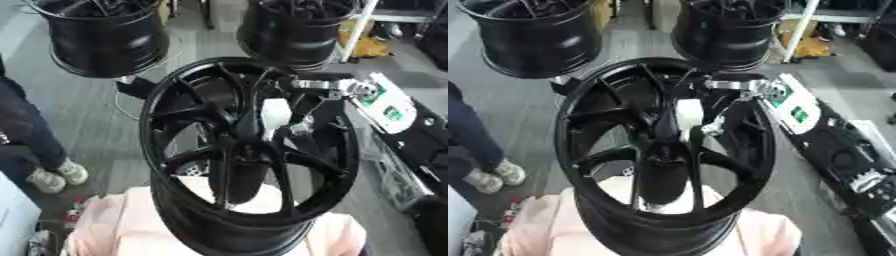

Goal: Pull the pin out of the wheel hub.

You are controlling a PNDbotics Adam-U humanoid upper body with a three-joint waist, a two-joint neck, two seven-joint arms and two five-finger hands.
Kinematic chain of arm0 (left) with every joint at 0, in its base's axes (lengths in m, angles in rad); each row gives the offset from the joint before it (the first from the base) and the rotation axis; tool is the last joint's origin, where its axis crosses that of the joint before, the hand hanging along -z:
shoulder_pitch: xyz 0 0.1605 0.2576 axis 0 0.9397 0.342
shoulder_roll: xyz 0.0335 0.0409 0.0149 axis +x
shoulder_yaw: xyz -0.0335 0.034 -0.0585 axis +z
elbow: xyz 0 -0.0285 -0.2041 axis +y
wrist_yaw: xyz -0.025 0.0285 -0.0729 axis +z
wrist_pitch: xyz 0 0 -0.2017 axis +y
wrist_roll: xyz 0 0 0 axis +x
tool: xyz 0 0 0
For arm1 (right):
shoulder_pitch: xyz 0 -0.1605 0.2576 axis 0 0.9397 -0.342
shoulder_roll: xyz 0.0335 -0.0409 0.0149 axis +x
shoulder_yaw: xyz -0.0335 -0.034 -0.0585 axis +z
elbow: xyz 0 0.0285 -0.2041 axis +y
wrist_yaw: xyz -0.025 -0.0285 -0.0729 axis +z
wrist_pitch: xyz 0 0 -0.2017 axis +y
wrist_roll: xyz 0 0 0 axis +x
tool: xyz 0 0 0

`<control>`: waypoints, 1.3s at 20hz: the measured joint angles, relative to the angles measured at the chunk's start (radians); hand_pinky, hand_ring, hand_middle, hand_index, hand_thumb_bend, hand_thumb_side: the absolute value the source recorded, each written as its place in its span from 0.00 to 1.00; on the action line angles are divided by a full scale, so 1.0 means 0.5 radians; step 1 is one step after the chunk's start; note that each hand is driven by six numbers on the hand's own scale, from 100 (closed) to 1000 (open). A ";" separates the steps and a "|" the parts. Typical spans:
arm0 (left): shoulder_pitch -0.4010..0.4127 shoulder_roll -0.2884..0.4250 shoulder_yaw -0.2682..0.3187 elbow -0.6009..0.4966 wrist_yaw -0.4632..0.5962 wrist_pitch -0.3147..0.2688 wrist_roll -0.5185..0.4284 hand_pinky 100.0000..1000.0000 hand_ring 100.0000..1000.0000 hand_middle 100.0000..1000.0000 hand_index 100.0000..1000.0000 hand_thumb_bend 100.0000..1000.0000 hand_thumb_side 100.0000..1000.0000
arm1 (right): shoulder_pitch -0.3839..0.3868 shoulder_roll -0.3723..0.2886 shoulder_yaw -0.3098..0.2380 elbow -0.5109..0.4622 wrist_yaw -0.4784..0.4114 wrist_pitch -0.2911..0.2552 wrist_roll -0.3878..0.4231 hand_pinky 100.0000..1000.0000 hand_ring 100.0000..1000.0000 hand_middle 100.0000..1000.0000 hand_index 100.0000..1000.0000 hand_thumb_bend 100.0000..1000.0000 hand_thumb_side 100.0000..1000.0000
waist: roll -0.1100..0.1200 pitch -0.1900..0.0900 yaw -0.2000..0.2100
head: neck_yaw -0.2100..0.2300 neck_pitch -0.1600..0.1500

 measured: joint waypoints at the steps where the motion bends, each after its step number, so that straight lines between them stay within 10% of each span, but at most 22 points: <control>1: 0.000 0.000 0.000 0.000 0.000 0.000 -0.001 0.67 0.57 0.58 0.69 0.11 0.76 | 0.000 0.002 0.001 -0.002 -0.001 0.000 0.000 0.76 0.76 0.74 0.87 0.34 0.33 | 0.000 0.000 0.001 | 0.000 0.000; 15: 0.001 0.000 0.000 0.000 0.000 0.006 -0.006 0.67 0.57 0.58 0.69 0.10 0.76 | -0.002 0.019 -0.054 -0.005 0.001 0.015 0.015 0.68 0.53 0.31 0.45 0.09 0.35 | -0.006 0.001 0.002 | 0.000 0.000; 26: 0.001 0.000 0.000 0.000 -0.001 0.007 -0.008 0.68 0.58 0.58 0.69 0.10 0.76 | -0.063 0.017 -0.126 -0.047 -0.036 -0.054 -0.054 0.67 0.50 0.24 0.39 0.06 0.35 | -0.006 0.004 -0.003 | 0.000 0.000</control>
